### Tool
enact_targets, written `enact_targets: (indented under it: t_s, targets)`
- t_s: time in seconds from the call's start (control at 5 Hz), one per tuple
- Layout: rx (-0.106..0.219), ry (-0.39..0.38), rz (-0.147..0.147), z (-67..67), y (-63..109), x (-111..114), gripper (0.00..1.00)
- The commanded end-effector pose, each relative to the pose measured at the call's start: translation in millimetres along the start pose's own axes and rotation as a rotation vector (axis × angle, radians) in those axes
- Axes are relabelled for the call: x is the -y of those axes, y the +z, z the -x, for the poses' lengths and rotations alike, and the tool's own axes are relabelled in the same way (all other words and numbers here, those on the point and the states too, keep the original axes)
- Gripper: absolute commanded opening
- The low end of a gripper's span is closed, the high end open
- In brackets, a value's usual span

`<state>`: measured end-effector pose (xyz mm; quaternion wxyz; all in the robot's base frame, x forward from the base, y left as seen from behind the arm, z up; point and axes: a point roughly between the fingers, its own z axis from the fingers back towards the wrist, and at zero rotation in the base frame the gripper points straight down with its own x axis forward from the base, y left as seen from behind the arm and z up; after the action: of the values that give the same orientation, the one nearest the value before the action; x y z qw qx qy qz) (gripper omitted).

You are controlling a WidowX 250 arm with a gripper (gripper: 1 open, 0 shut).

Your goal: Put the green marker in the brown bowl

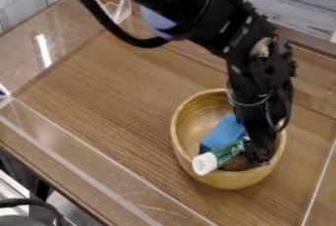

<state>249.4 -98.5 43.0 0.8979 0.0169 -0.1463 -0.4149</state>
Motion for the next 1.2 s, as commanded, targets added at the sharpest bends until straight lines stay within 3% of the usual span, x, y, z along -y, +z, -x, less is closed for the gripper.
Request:
enact_targets:
  t_s: [0.0,0.2,0.8,1.0]
  targets:
    - [-0.055,0.037,0.026,10.5,-11.6,1.2,1.0]
    - [-0.065,0.044,0.032,12.5,-14.2,0.9,1.0]
    - [-0.04,0.105,0.026,11.8,11.5,-8.8,1.0]
    - [-0.043,0.118,0.029,12.8,12.4,-9.4,0.0]
